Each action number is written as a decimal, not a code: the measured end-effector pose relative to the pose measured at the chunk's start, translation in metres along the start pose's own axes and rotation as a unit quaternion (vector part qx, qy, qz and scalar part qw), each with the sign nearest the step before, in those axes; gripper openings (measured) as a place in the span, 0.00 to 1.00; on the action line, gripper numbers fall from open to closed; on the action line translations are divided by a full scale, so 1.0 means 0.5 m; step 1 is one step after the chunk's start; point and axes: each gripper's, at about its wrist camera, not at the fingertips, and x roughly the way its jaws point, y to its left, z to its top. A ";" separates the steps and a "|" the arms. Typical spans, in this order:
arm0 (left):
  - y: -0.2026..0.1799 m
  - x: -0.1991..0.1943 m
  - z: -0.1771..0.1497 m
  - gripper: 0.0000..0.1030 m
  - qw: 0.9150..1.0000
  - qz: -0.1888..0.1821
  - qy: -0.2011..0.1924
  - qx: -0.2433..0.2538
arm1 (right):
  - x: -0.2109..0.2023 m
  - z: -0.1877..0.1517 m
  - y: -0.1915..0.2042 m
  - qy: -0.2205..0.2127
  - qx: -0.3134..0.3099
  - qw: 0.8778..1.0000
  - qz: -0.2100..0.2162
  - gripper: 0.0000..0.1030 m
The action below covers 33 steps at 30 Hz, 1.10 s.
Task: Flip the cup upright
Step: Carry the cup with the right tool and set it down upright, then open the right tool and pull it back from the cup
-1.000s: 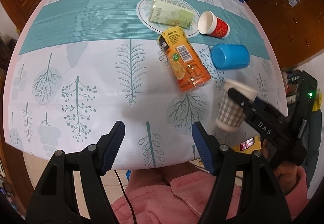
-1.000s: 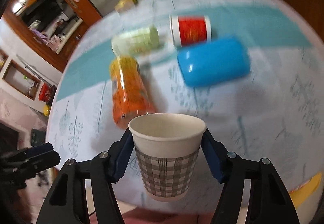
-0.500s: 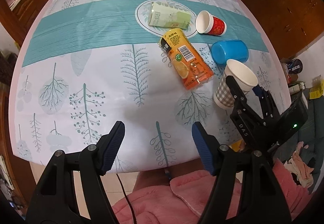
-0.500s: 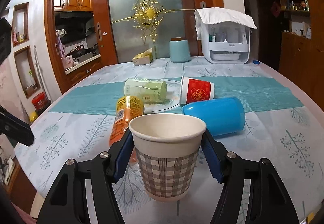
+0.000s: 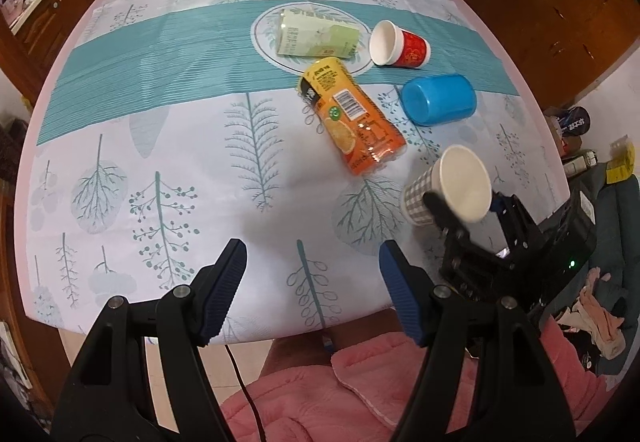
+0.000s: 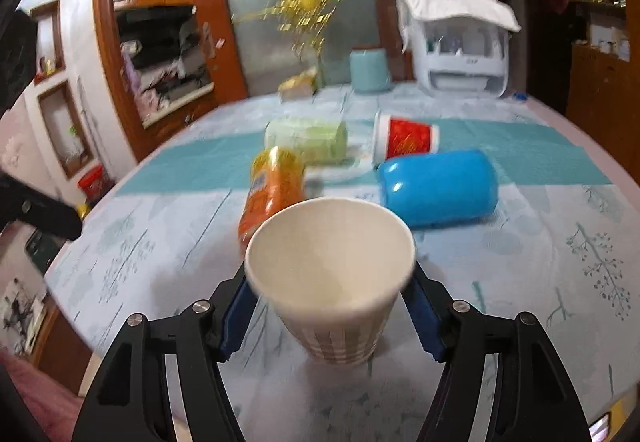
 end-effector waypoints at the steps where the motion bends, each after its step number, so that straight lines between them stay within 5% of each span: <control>1: -0.003 0.001 0.000 0.64 1.000 -0.001 0.000 0.001 | -0.003 -0.001 0.001 0.007 -0.001 1.000 0.005 0.79; 3: -0.008 0.002 0.000 0.64 1.000 -0.004 0.000 0.003 | -0.013 -0.007 0.003 0.022 -0.006 1.000 0.017 0.88; 10: -0.022 0.002 -0.002 0.64 1.000 -0.009 -0.009 0.001 | -0.043 -0.003 -0.006 0.111 -0.018 0.994 0.005 0.93; 20: -0.078 -0.037 -0.006 0.64 0.998 0.019 -0.055 -0.001 | -0.135 0.062 -0.099 0.220 0.098 0.971 0.004 0.99; 28: -0.152 -0.098 -0.009 0.64 0.996 0.021 -0.087 -0.006 | -0.224 0.129 -0.110 0.250 0.105 0.962 -0.008 1.00; 33: -0.196 -0.130 -0.015 0.64 0.995 0.032 -0.093 -0.020 | -0.282 0.163 -0.098 0.218 0.116 0.969 0.005 1.00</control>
